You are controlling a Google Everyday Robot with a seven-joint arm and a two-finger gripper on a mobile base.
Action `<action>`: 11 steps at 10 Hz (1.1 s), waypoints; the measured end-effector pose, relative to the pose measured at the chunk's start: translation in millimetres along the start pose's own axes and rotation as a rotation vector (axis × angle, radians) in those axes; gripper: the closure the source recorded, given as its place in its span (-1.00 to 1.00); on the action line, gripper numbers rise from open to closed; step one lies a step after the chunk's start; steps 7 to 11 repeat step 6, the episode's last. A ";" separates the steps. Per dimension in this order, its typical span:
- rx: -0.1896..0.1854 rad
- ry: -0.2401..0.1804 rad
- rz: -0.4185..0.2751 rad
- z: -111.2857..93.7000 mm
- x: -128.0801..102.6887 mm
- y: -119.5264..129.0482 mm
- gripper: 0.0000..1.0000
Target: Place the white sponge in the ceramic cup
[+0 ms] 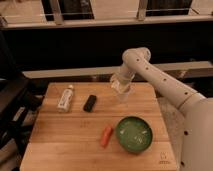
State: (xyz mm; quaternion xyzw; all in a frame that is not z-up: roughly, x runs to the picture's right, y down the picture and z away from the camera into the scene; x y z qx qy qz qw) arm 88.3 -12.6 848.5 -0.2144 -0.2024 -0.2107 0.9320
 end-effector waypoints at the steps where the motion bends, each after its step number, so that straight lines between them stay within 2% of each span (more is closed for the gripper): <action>1: -0.013 0.017 0.020 1.7 5.3 2.7 -0.60; 3: -0.020 0.059 0.051 -1.8 20.3 8.6 -0.60; 4: -0.010 0.095 0.068 -10.9 29.2 9.7 -0.60; 6: 0.012 0.139 0.073 -25.5 34.5 6.0 -0.60; 11: 0.012 0.139 0.073 -25.5 34.5 6.0 -0.60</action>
